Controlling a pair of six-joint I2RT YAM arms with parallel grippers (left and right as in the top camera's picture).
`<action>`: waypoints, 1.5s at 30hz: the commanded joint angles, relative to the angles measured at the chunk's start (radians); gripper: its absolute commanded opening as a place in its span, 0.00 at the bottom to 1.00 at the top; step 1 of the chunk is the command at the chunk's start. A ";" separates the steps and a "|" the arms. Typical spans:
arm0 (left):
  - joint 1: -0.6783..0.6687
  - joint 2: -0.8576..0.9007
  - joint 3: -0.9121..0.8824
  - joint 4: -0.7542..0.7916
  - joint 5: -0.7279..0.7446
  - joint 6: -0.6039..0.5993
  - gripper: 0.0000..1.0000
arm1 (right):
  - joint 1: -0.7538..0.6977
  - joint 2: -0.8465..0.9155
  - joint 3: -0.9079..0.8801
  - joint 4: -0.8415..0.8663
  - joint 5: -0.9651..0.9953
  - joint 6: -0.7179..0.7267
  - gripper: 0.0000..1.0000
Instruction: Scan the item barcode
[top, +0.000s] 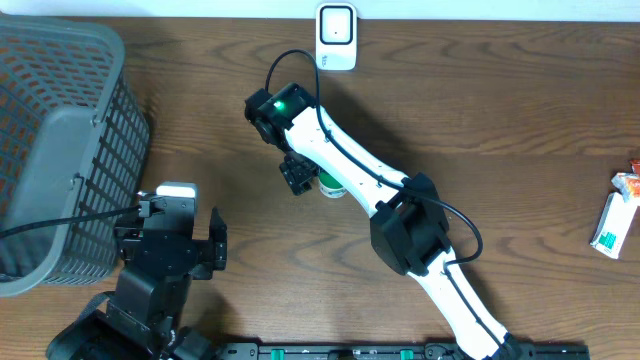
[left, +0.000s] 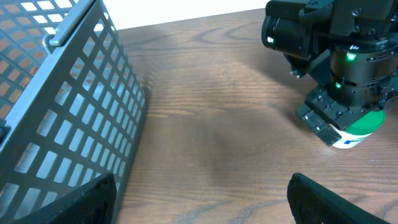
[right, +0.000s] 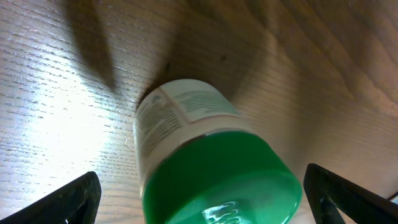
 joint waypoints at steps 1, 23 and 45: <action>-0.003 -0.004 -0.002 -0.002 -0.010 -0.006 0.88 | 0.004 0.001 0.002 -0.025 0.007 0.089 0.99; -0.003 -0.004 -0.002 -0.002 -0.010 -0.006 0.88 | -0.117 -0.167 0.001 -0.066 -0.308 0.895 0.99; -0.003 -0.004 -0.002 -0.002 -0.010 -0.006 0.88 | -0.109 -0.157 -0.252 0.171 -0.322 1.101 0.99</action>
